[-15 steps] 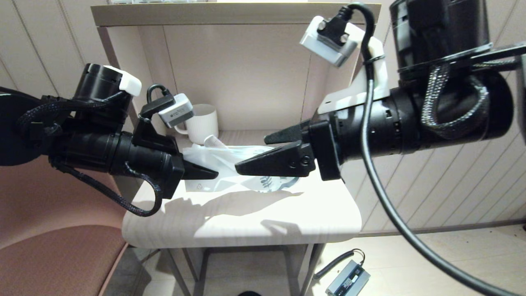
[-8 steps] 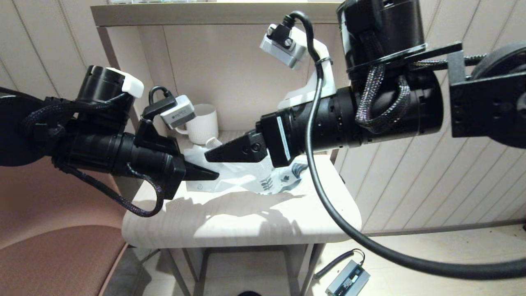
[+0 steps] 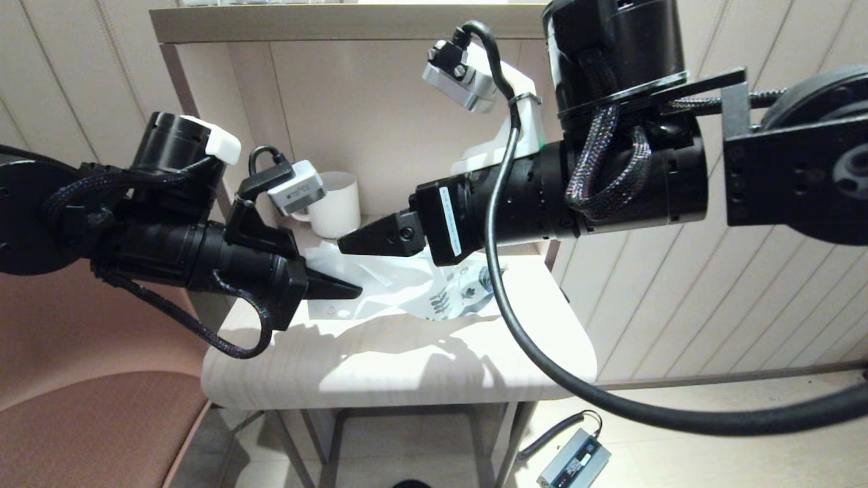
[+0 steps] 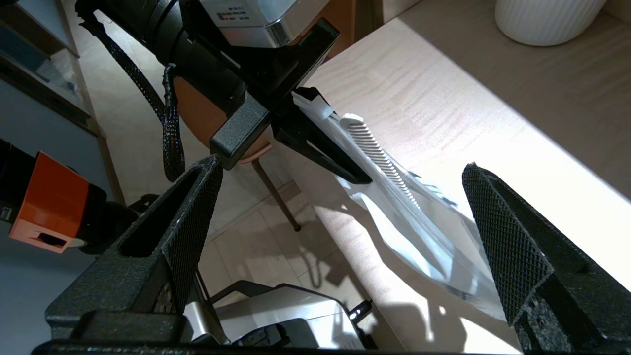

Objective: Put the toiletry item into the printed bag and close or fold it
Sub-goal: Close the strorage bag and place it on the desk

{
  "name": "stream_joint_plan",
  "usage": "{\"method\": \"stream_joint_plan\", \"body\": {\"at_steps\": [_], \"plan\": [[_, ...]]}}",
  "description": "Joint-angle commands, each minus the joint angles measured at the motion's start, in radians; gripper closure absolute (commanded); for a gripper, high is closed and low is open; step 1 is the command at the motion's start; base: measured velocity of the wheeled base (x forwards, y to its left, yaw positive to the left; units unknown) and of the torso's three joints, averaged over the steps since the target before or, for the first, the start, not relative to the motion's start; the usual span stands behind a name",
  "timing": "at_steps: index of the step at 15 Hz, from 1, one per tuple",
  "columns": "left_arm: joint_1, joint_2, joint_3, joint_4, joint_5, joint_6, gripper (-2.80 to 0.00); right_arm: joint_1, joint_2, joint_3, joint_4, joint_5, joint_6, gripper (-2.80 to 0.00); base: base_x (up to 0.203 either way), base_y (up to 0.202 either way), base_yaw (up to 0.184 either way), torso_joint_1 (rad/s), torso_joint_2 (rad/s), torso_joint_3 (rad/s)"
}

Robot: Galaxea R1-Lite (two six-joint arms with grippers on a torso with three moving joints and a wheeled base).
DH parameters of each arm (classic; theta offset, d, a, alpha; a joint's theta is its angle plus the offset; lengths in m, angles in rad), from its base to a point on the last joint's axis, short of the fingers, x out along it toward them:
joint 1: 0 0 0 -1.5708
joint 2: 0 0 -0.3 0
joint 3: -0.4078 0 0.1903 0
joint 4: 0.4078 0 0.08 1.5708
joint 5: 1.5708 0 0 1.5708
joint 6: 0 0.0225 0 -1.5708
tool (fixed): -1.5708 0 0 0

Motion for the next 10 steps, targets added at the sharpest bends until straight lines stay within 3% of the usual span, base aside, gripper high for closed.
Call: {"method": "stream_joint_plan", "body": {"at_steps": [1,7,10], "plan": [[0.000,0.001,0.000,0.002,-0.004,0.003,0.00,0.000,-0.002,-0.007,0.001,0.000,0.002,-2.80,0.000,0.000,0.000,0.000,0.00,0.000],[0.000,0.000,0.005,0.000,-0.007,0.005,0.00,0.002,0.017,-0.013,-0.003,-0.019,0.000,-2.80,0.000,0.000,0.000,0.000,0.00,0.000],[0.000,-0.033,0.021,-0.016,-0.114,0.009,0.00,0.010,0.024,-0.014,-0.001,-0.047,0.000,-2.80,0.000,0.000,0.000,0.000,0.00,0.000]]}}
